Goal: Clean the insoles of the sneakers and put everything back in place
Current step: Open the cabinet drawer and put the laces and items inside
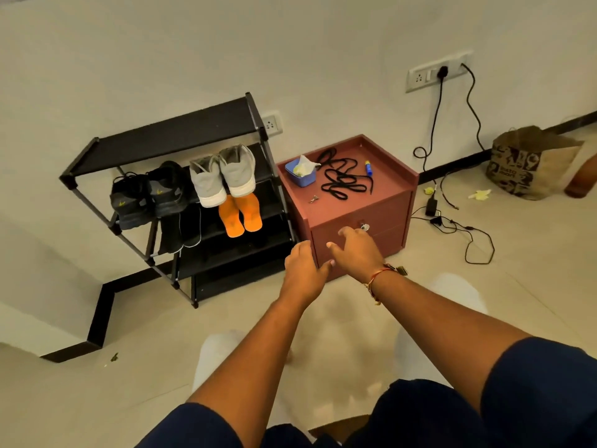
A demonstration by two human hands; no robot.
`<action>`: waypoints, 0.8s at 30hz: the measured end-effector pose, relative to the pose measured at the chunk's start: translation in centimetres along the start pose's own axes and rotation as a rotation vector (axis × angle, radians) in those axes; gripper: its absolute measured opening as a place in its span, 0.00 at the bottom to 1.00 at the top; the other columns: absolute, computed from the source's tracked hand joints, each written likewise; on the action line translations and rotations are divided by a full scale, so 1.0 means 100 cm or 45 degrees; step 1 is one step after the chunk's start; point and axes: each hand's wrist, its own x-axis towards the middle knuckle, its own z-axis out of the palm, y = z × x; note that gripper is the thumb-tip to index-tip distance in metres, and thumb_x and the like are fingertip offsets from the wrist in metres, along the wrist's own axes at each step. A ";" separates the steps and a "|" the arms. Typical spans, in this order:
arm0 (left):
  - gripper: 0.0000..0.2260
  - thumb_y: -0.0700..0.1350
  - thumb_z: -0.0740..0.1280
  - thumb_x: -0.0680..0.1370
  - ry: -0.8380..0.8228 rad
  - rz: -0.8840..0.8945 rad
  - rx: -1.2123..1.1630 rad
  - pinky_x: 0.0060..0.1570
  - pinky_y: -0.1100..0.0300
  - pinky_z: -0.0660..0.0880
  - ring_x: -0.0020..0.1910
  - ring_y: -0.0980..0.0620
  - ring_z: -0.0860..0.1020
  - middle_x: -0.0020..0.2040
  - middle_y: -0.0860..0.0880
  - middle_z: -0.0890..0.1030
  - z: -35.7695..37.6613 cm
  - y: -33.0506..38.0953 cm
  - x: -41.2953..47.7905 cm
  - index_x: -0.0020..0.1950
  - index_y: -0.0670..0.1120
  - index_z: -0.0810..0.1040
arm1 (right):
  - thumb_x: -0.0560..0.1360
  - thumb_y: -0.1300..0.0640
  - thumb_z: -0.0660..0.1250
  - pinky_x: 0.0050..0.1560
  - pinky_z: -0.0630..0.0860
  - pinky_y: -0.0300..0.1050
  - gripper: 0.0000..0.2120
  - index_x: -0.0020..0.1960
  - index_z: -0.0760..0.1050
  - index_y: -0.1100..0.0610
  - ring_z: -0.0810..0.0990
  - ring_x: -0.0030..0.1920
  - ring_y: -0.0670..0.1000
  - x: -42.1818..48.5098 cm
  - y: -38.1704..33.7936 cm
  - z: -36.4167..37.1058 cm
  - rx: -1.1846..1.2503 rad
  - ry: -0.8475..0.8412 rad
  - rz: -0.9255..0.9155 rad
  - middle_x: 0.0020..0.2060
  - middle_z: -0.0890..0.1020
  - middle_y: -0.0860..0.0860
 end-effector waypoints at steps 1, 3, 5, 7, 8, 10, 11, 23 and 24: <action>0.26 0.52 0.71 0.79 -0.030 -0.003 -0.041 0.67 0.54 0.67 0.72 0.45 0.67 0.72 0.47 0.70 0.009 -0.002 0.005 0.74 0.48 0.67 | 0.78 0.45 0.65 0.62 0.75 0.55 0.23 0.68 0.73 0.57 0.76 0.62 0.60 0.003 0.009 0.001 -0.002 -0.005 0.035 0.64 0.75 0.58; 0.24 0.54 0.70 0.79 -0.099 -0.020 -0.102 0.67 0.52 0.70 0.70 0.46 0.69 0.69 0.48 0.72 0.026 -0.005 0.016 0.72 0.50 0.69 | 0.79 0.45 0.65 0.61 0.75 0.52 0.23 0.68 0.72 0.57 0.77 0.61 0.59 0.011 0.027 0.006 0.008 -0.028 0.114 0.63 0.76 0.58; 0.24 0.56 0.68 0.79 -0.161 -0.057 -0.149 0.68 0.49 0.71 0.69 0.47 0.69 0.70 0.48 0.72 0.043 -0.008 0.028 0.73 0.50 0.69 | 0.79 0.44 0.65 0.59 0.77 0.51 0.23 0.68 0.73 0.57 0.78 0.59 0.58 0.022 0.046 0.011 0.033 -0.036 0.194 0.62 0.78 0.58; 0.26 0.57 0.67 0.80 -0.205 -0.105 -0.209 0.69 0.48 0.71 0.71 0.46 0.69 0.72 0.47 0.71 0.057 -0.012 0.039 0.75 0.48 0.67 | 0.78 0.44 0.65 0.58 0.78 0.51 0.22 0.66 0.75 0.57 0.79 0.58 0.58 0.034 0.062 0.017 0.069 -0.033 0.278 0.60 0.80 0.58; 0.27 0.57 0.67 0.80 -0.225 -0.143 -0.249 0.69 0.47 0.71 0.71 0.46 0.70 0.72 0.47 0.71 0.065 -0.015 0.047 0.76 0.47 0.66 | 0.79 0.44 0.65 0.58 0.77 0.50 0.21 0.65 0.75 0.57 0.79 0.58 0.58 0.042 0.070 0.020 0.095 -0.034 0.327 0.59 0.80 0.57; 0.26 0.56 0.66 0.81 -0.255 -0.219 -0.332 0.67 0.49 0.72 0.69 0.46 0.72 0.71 0.46 0.72 0.081 -0.020 0.065 0.75 0.46 0.66 | 0.79 0.45 0.65 0.60 0.76 0.49 0.21 0.65 0.76 0.58 0.79 0.60 0.57 0.059 0.083 0.024 0.154 -0.023 0.388 0.60 0.81 0.56; 0.25 0.55 0.66 0.81 -0.266 -0.259 -0.380 0.65 0.51 0.72 0.67 0.46 0.73 0.70 0.46 0.73 0.087 -0.024 0.074 0.74 0.46 0.67 | 0.80 0.45 0.65 0.60 0.74 0.49 0.21 0.65 0.76 0.58 0.78 0.61 0.57 0.068 0.089 0.027 0.186 -0.025 0.415 0.61 0.81 0.56; 0.17 0.52 0.65 0.83 -0.337 -0.581 -0.811 0.61 0.49 0.78 0.57 0.51 0.77 0.62 0.47 0.77 0.154 -0.064 0.189 0.67 0.44 0.72 | 0.79 0.47 0.61 0.55 0.80 0.61 0.15 0.38 0.76 0.53 0.83 0.51 0.61 0.199 0.166 0.089 0.499 0.003 0.715 0.47 0.85 0.58; 0.17 0.52 0.65 0.83 -0.345 -0.583 -0.836 0.60 0.50 0.79 0.58 0.50 0.77 0.61 0.46 0.77 0.158 -0.068 0.198 0.66 0.43 0.72 | 0.78 0.50 0.61 0.56 0.80 0.59 0.12 0.37 0.73 0.51 0.83 0.53 0.63 0.209 0.172 0.095 0.500 -0.012 0.736 0.49 0.84 0.58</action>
